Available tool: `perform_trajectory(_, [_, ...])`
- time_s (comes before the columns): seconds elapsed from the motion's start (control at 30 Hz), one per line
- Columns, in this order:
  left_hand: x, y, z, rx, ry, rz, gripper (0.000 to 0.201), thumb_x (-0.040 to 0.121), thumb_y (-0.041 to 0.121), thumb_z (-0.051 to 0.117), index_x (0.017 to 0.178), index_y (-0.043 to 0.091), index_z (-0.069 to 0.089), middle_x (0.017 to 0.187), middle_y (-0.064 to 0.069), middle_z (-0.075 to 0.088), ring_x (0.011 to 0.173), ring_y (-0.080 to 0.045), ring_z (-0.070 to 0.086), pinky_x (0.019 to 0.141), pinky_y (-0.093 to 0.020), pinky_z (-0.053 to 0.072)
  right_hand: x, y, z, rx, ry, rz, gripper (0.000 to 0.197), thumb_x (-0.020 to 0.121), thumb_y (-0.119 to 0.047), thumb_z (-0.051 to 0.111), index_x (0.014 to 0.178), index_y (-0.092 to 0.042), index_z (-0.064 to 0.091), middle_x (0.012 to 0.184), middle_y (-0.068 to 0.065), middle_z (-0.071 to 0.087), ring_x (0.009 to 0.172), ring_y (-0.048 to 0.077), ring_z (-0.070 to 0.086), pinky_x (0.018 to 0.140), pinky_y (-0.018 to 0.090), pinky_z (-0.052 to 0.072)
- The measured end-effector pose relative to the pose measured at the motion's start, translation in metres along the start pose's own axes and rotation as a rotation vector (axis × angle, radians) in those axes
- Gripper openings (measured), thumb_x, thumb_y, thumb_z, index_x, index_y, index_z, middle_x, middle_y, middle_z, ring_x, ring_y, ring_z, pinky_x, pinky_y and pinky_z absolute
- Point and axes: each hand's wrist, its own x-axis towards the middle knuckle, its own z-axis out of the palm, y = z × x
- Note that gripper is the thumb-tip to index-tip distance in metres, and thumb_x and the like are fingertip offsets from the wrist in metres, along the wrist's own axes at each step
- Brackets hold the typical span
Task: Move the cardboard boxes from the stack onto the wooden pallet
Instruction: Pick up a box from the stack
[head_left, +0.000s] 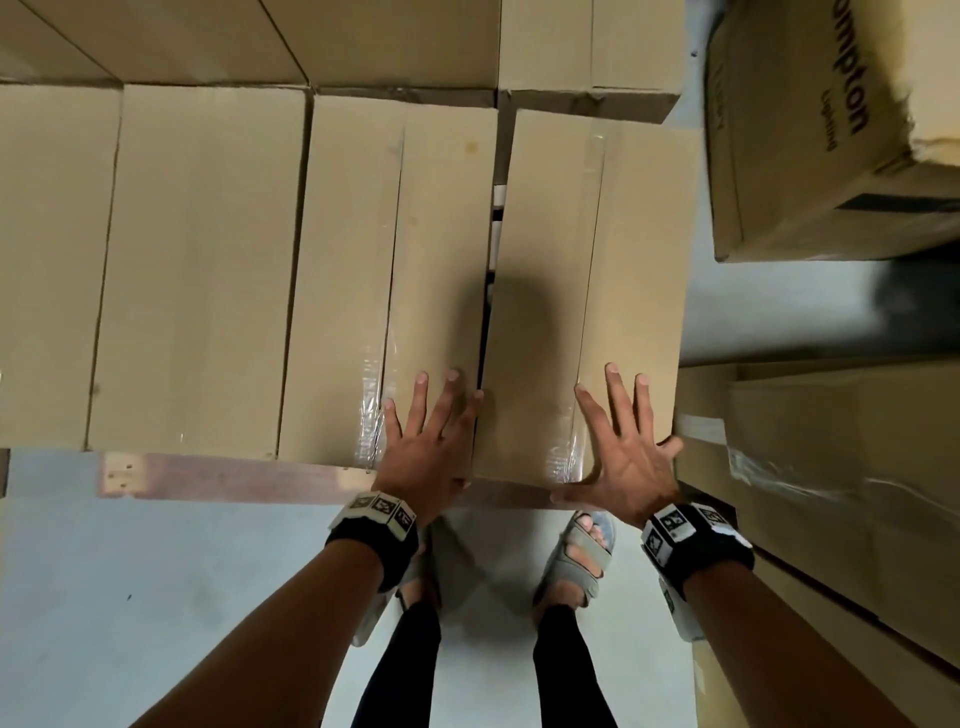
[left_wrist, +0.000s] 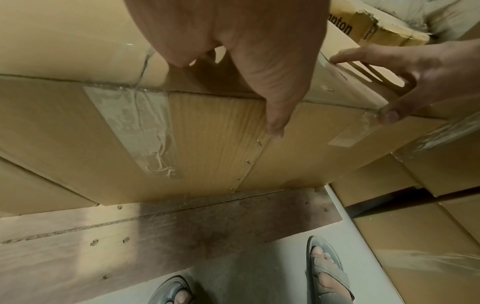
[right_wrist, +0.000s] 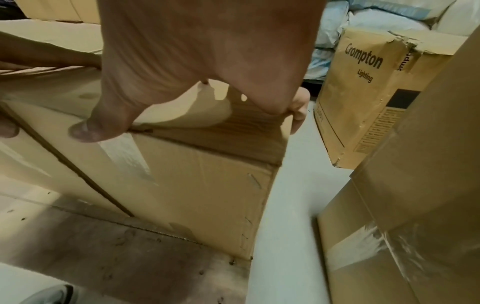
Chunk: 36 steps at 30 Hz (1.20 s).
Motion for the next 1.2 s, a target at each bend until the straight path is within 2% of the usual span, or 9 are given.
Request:
perform_trajectory(0.2, [0.000,0.000,0.004,0.032,0.023,-0.004,0.136,0.074,0.058,0.084,0.164,0.035,-0.016,0.169,-0.003,-0.033,0.156,-0.044,-0.022,0.117,-0.080,0.009,-0.002,0.013,0.001,-0.058,0.015,-0.118,0.135,0.062,-0.082,0.079,0.166,-0.044,0.000,0.165,-0.016,-0.038,0.154,0.020,-0.036,0.098,0.089,0.026])
perform_trajectory(0.3, [0.001,0.001,0.003,0.038,0.028,-0.012,0.135,0.074,0.060,0.083,0.164,0.036,-0.014,0.170,-0.002,-0.031,0.156,-0.044,-0.020,0.117,-0.080,0.010,-0.002,0.019,-0.003,-0.105,0.039,-0.185,0.120,0.073,-0.069,0.082,0.165,-0.042,0.010,0.166,-0.020,-0.035,0.155,0.013,-0.032,0.099,0.084,0.034])
perform_trajectory(0.47, [0.002,0.004,0.000,0.020,0.012,-0.036,0.127,0.081,0.062,0.076,0.163,0.036,-0.017,0.168,0.003,-0.036,0.156,-0.043,-0.023,0.116,-0.079,0.013,0.004,0.024,-0.014,-0.116,0.052,-0.235,0.110,0.077,-0.052,0.087,0.163,-0.041,0.018,0.166,-0.021,-0.034,0.157,0.010,-0.026,0.102,0.078,0.032])
perform_trajectory(0.67, [0.001,0.002,-0.004,0.044,-0.007,-0.030,0.131,0.080,0.063,0.078,0.162,0.038,-0.021,0.168,0.004,-0.035,0.156,-0.043,-0.021,0.118,-0.078,0.012,0.006,0.025,-0.012,-0.115,0.053,-0.231,0.109,0.079,-0.051,0.087,0.163,-0.043,0.017,0.165,-0.024,-0.035,0.157,0.010,-0.027,0.103,0.077,0.031])
perform_trajectory(0.93, [0.007,0.000,-0.011,0.040,-0.028,-0.015,0.129,0.082,0.061,0.077,0.162,0.037,-0.022,0.167,0.008,-0.037,0.155,-0.043,-0.025,0.118,-0.078,0.009,0.011,0.025,-0.017,-0.094,0.044,-0.217,0.109,0.077,-0.052,0.087,0.162,-0.042,0.020,0.165,-0.026,-0.034,0.156,0.009,-0.028,0.105,0.084,0.024])
perform_trajectory(1.2, [0.011,-0.002,-0.016,0.055,-0.059,-0.018,0.132,0.079,0.064,0.078,0.160,0.040,-0.024,0.163,0.014,-0.041,0.156,-0.032,-0.028,0.117,-0.080,0.009,0.010,0.026,-0.004,-0.121,0.075,-0.203,0.110,0.080,-0.053,0.084,0.164,-0.042,0.014,0.167,-0.023,-0.032,0.157,0.010,-0.026,0.109,0.084,0.015])
